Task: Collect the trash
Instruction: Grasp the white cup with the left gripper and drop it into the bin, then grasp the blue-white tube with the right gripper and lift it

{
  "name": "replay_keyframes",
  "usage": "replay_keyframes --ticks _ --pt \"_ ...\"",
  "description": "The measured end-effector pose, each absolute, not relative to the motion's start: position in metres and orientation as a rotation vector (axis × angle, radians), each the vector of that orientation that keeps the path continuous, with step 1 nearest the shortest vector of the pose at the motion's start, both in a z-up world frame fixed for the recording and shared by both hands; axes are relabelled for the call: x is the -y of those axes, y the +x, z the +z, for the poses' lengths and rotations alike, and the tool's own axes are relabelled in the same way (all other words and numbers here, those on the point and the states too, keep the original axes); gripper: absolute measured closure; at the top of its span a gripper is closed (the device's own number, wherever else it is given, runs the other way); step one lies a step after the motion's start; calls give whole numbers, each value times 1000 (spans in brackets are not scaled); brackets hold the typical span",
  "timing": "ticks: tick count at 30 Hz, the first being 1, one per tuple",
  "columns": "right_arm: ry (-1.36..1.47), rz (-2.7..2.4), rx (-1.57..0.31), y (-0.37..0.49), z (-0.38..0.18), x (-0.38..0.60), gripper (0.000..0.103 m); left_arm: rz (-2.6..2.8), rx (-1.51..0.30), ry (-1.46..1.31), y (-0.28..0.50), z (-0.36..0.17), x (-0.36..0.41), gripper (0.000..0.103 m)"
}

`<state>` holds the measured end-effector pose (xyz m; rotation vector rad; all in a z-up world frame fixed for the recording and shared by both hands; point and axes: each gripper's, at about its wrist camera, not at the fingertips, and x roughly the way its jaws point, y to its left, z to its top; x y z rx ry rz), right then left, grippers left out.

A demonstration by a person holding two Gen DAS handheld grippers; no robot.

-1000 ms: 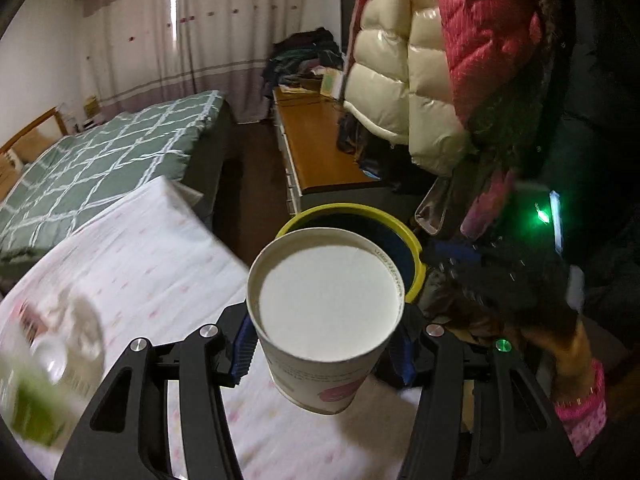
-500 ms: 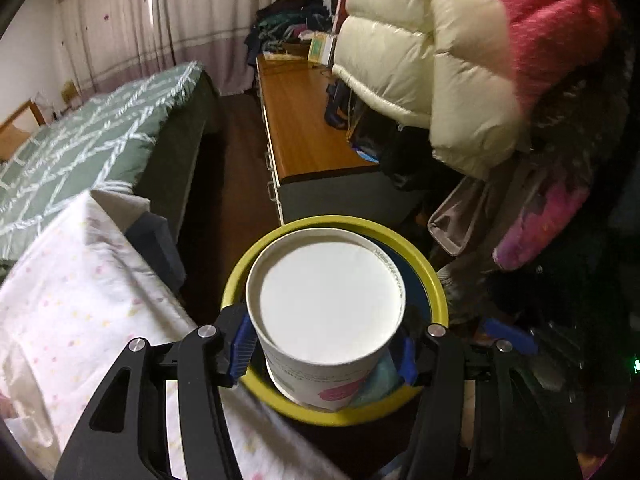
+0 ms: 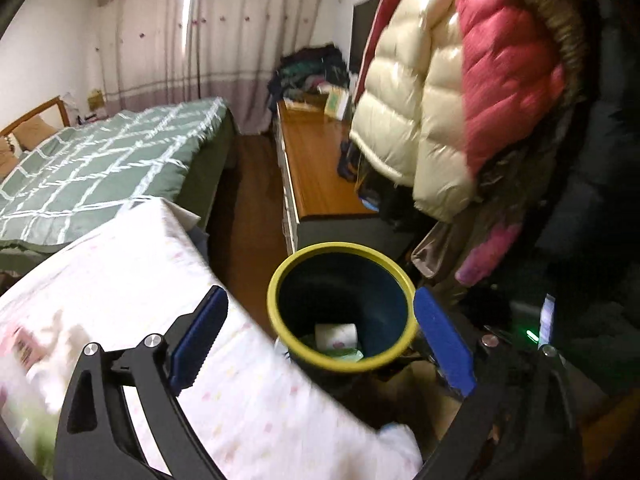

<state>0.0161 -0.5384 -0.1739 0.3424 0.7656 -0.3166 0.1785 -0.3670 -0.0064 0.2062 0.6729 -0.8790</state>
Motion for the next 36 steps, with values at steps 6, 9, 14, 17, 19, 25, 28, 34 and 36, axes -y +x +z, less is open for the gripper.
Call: replay_keyframes --ticks 6,9,14,17,19,25,28,34,36 --pt "259 -171 -785 24 -156 487 65 -764 -544 195 120 14 266 5" --pt "221 -74 -796 29 -148 458 65 -641 -524 189 105 12 210 5" --pt "148 149 -831 40 -135 391 65 -469 -529 137 93 1 133 5" --pt "104 274 -856 45 -131 350 65 -388 -551 101 90 -9 96 5" --pt "71 353 -883 50 -131 322 65 -356 -566 80 90 -16 78 5" --pt "-28 428 -956 57 -147 270 65 -335 -589 58 89 -31 51 5" --pt "-62 421 -978 62 -155 259 65 -339 -591 56 87 -35 53 5" --pt "-87 405 -996 66 -165 256 65 -344 -606 52 89 -43 58 5" --pt "-91 407 -997 66 -165 257 65 -346 -615 48 92 -45 59 5"
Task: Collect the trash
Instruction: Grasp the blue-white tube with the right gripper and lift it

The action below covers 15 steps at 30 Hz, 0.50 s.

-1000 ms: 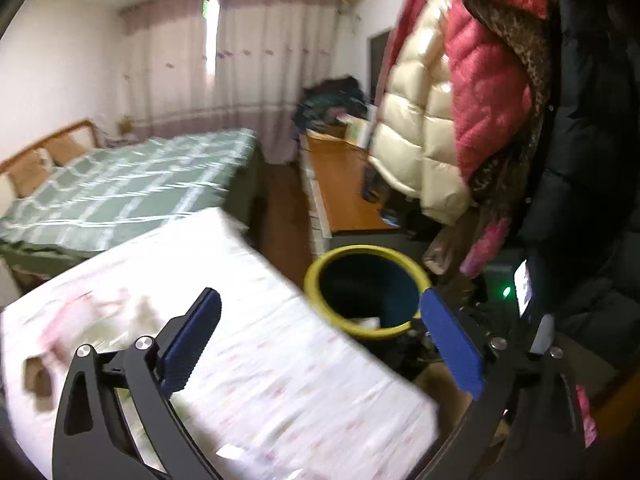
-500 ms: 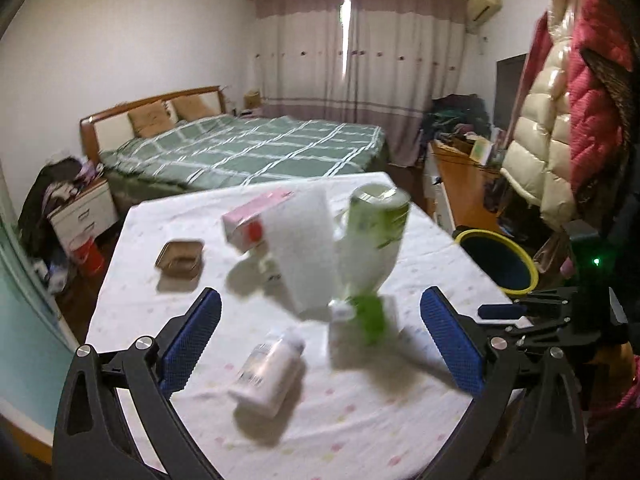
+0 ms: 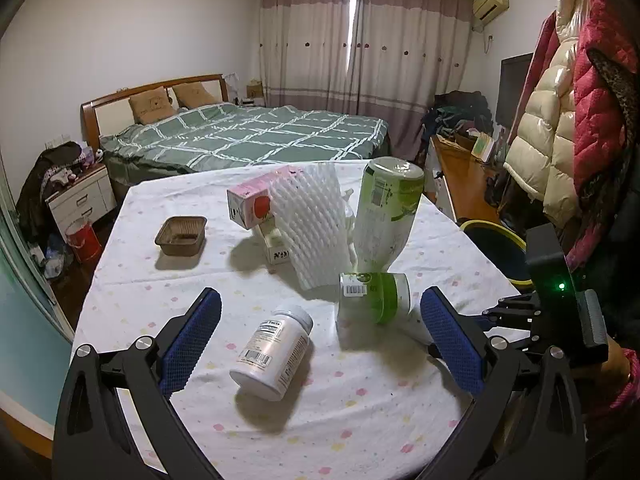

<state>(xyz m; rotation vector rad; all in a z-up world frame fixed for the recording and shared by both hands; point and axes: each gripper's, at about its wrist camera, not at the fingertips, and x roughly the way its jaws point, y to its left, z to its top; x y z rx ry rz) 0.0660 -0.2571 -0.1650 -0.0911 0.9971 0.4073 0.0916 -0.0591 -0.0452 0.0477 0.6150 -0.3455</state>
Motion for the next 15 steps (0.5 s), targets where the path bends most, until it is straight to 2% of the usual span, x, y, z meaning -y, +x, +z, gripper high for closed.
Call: replay_keyframes --ticks 2,15 --pt "-90 404 -995 67 -166 255 69 -346 -620 46 92 -47 59 5" --pt "6 388 -959 66 -154 287 70 -359 -640 49 96 -56 66 5"
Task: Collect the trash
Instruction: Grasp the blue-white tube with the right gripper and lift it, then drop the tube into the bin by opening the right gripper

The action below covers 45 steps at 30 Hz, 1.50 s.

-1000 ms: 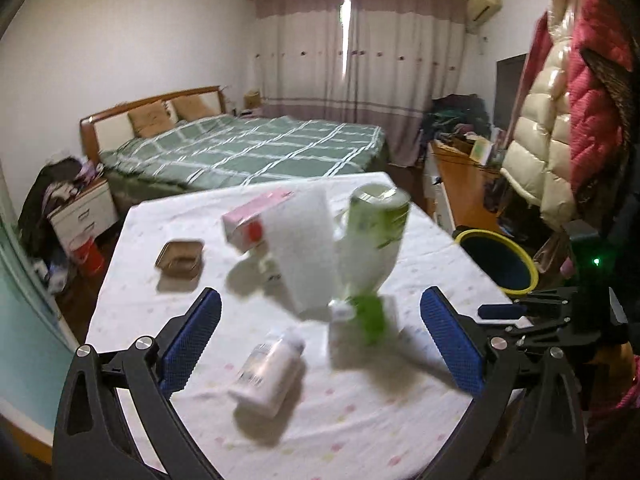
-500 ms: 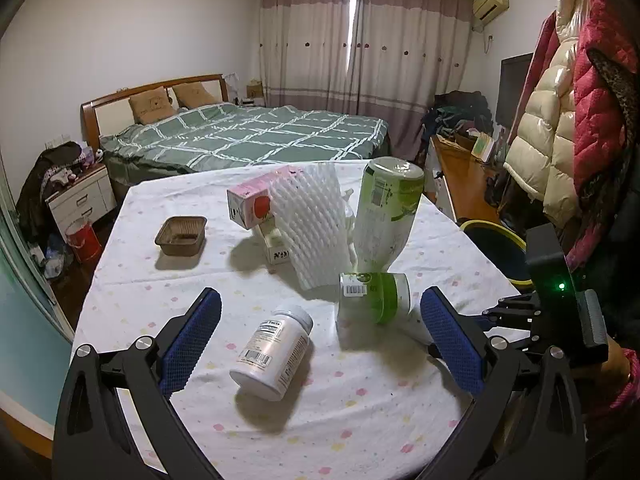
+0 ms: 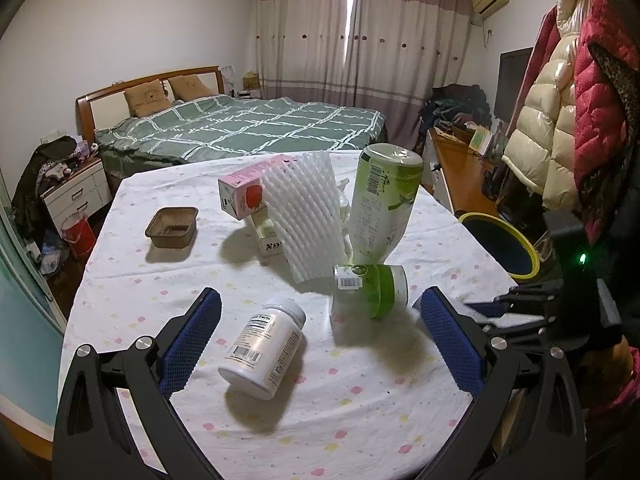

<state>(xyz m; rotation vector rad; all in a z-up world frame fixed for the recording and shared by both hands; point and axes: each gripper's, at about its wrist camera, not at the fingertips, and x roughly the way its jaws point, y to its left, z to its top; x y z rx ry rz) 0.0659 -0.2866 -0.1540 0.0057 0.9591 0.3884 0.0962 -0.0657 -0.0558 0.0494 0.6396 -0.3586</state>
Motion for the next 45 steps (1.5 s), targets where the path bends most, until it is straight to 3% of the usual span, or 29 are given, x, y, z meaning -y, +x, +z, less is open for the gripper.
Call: replay_keyframes --ticks 15,24,34,40,45 --pt "190 34 -848 86 -127 435 70 -380 -660 72 100 -63 81 5" --pt "312 -183 -919 131 -165 534 70 -402 -671 99 104 -67 97 5" --pt "365 -250 -1000 165 -212 562 69 -416 -680 119 111 -67 111 5" --pt "371 -267 -1000 167 -218 568 61 -424 -691 124 116 -71 116 5" --pt "362 -268 -997 165 -218 565 60 -432 -697 125 119 -73 120 5"
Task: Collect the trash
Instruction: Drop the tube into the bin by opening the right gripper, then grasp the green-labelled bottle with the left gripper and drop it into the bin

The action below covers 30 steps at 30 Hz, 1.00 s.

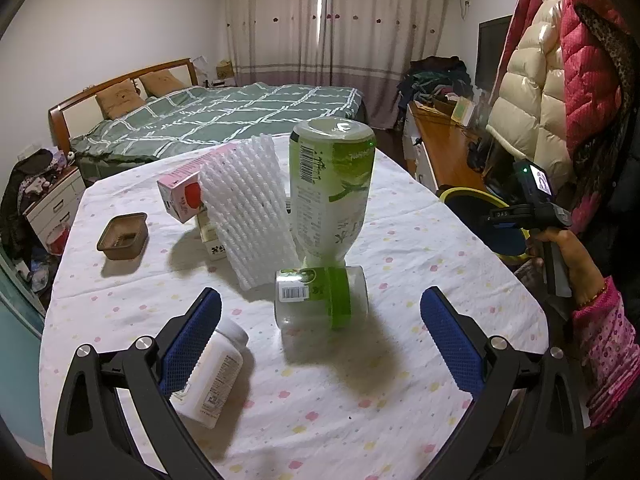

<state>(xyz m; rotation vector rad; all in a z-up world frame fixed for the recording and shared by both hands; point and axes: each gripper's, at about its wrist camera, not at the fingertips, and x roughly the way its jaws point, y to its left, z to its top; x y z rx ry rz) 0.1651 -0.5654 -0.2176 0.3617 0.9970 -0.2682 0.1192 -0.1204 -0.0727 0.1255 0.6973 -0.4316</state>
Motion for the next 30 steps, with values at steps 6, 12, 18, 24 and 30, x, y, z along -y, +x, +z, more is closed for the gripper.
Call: replay_keyframes --ticks 6,12,18,24,30 --pt "381 -245 -971 153 -214 559 60 -449 -703 114 128 -73 125 5" --pt "390 -220 -955 139 -211 552 60 -476 -691 88 147 -71 131 5" --pt "385 -211 -939 131 -205 549 59 -509 -664 94 171 -63 142 5" --pt "376 -203 -934 130 -204 545 59 -519 -666 86 201 -59 150 5" --pt "373 -192 -939 131 -205 542 59 -519 -689 42 223 -62 155 5"
